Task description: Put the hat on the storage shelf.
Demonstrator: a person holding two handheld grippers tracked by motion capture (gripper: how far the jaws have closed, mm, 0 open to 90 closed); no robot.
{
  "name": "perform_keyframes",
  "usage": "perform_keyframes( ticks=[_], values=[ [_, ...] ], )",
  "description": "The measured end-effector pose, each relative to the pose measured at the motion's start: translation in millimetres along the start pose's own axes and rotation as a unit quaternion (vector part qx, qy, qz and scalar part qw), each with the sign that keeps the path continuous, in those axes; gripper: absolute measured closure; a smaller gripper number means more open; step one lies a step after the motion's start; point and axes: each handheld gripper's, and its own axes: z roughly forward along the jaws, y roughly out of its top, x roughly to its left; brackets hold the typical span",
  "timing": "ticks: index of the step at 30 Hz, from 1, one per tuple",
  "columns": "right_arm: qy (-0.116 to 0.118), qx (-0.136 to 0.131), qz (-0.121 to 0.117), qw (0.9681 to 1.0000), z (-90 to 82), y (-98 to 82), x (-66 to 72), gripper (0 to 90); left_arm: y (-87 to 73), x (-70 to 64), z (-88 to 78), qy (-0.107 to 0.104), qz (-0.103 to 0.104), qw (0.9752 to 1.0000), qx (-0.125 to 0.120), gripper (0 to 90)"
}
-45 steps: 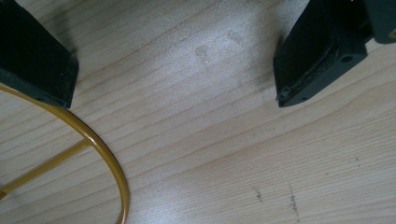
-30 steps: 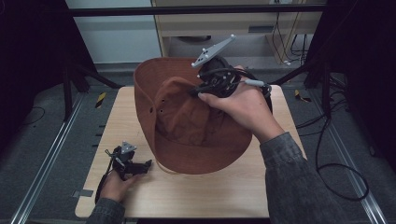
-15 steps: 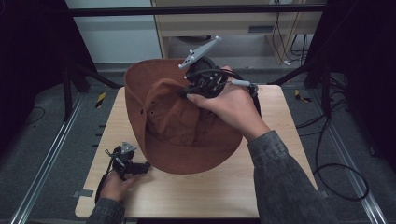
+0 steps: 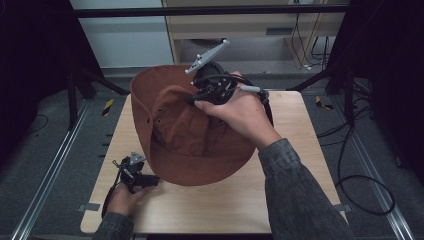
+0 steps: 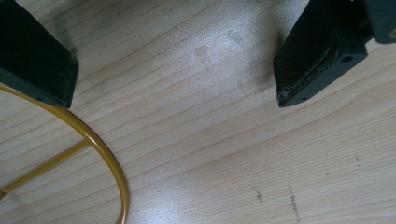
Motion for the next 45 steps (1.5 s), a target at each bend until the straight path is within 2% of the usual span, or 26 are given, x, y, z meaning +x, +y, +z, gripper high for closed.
perform_keyframes(
  ticks=[24,45],
  values=[
    [0.015,0.013,-0.003,0.9998,33.9,1.6,8.1,88.3,0.0,-0.1,-0.1,0.0,-0.001,1.0,0.0,0.0],
    [0.019,0.017,0.004,0.9997,48.3,-1.2,7.4,87.8,0.0,0.0,-0.3,0.0,0.001,1.0,0.001,0.0]
  ],
)
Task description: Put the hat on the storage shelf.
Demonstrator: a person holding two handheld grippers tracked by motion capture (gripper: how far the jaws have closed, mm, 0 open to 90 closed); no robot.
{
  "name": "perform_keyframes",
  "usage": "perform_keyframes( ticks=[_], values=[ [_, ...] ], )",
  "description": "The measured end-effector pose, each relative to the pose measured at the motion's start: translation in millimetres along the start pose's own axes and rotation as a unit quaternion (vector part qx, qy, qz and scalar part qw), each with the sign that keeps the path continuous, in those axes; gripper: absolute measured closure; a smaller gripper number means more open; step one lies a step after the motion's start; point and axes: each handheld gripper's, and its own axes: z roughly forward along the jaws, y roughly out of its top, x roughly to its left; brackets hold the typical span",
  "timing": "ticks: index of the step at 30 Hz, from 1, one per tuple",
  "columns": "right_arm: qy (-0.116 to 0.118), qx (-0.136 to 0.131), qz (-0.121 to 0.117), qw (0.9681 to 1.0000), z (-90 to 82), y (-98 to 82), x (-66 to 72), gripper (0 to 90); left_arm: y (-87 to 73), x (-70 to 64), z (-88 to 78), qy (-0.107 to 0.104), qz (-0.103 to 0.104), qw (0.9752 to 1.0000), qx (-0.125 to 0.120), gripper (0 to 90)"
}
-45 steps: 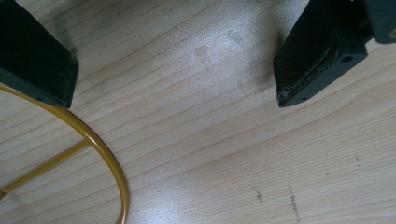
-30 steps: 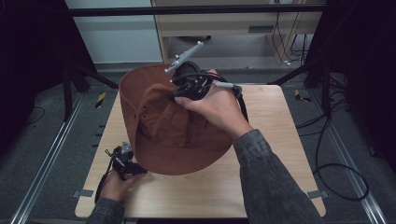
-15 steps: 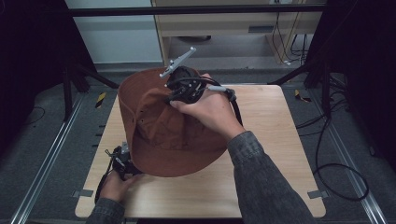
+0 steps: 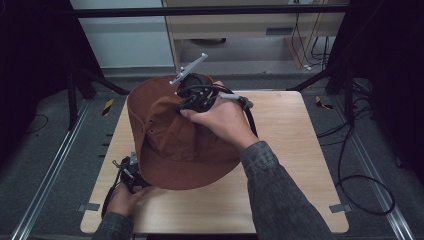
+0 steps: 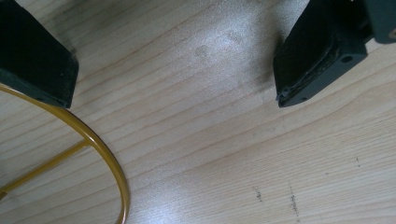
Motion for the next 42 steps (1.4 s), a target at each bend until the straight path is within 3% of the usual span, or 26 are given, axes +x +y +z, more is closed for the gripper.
perform_keyframes(
  ticks=[42],
  values=[
    [0.019,-0.002,0.011,0.9998,14.3,-6.7,1.9,80.4,0.0,0.0,0.0,0.0,0.0,1.0,0.0,0.0]
  ],
)
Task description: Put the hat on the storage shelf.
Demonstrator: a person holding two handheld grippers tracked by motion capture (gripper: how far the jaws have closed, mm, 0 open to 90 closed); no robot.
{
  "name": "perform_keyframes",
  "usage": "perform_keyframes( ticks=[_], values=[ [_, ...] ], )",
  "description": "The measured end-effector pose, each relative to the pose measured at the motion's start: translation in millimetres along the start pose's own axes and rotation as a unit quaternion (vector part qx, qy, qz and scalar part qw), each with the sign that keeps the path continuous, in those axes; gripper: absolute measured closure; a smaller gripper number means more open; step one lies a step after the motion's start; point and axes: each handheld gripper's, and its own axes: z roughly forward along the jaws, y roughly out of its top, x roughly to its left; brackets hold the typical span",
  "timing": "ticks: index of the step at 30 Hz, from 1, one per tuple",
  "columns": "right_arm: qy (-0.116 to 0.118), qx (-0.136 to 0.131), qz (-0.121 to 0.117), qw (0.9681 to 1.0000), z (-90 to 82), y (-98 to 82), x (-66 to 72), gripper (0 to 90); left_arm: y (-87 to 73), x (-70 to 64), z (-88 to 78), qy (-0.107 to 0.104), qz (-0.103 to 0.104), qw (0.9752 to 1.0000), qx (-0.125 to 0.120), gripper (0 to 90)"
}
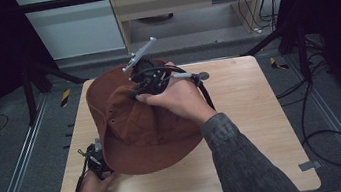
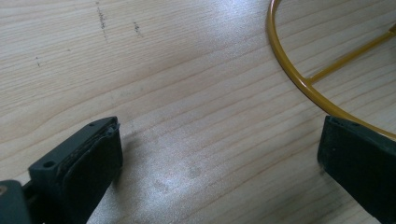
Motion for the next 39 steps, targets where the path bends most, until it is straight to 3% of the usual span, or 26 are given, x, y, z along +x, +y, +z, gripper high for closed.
perform_keyframes(
  ticks=[13,23,39],
  values=[
    [-0.003,-0.004,0.004,1.0,2.1,0.4,1.1,69.3,0.0,-0.2,0.1,0.0,-0.002,1.0,-0.001,0.0],
    [-0.012,-0.013,0.01,0.9998,-1.9,-0.9,0.8,52.7,0.0,0.1,0.0,-0.001,0.0,1.0,0.0,0.0],
    [-0.012,-0.013,0.012,0.9998,-2.2,-2.0,-0.4,45.8,-0.1,-0.2,0.4,0.001,-0.002,1.0,-0.003,0.0]
  ],
)
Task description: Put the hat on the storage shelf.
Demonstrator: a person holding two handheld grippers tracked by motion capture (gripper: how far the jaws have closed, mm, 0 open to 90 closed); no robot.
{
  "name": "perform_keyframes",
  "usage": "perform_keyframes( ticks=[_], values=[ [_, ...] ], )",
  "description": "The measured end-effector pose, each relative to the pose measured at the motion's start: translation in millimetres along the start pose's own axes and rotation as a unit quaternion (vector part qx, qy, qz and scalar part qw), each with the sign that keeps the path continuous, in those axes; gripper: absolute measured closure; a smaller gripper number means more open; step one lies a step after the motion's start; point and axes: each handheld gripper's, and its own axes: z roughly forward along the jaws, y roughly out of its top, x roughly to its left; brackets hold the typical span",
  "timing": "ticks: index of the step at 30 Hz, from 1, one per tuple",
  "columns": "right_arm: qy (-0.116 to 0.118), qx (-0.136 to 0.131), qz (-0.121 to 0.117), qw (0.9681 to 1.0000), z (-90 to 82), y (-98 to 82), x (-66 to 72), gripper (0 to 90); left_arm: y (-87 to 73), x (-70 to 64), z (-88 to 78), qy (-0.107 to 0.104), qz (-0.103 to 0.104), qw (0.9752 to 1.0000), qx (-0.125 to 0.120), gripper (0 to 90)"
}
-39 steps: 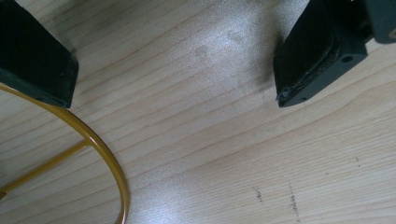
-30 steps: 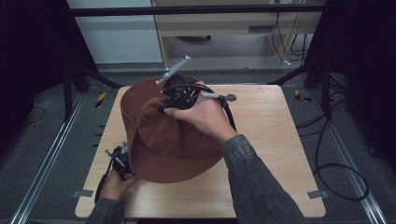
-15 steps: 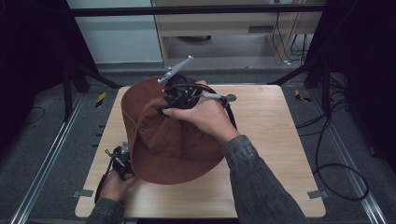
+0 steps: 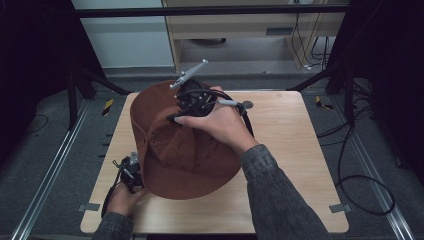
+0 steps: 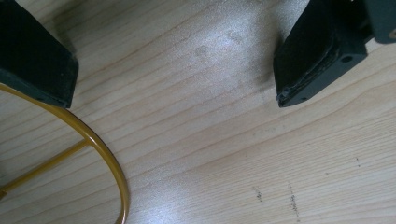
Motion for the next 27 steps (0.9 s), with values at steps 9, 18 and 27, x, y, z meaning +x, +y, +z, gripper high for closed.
perform_keyframes(
  ticks=[9,18,27],
  values=[
    [0.001,-0.009,0.003,1.0,-8.9,-1.8,1.6,34.4,-0.1,-0.1,0.1,0.001,0.0,1.0,-0.001,0.0],
    [-0.013,-0.033,0.014,0.9993,-33.3,-15.9,-6.5,21.7,0.0,0.1,-0.1,0.0,0.001,1.0,0.001,0.0],
    [-0.065,-0.066,0.054,0.9942,-65.6,-48.4,-28.5,10.5,0.0,0.2,-0.1,0.0,0.001,1.0,0.001,0.0]
  ],
)
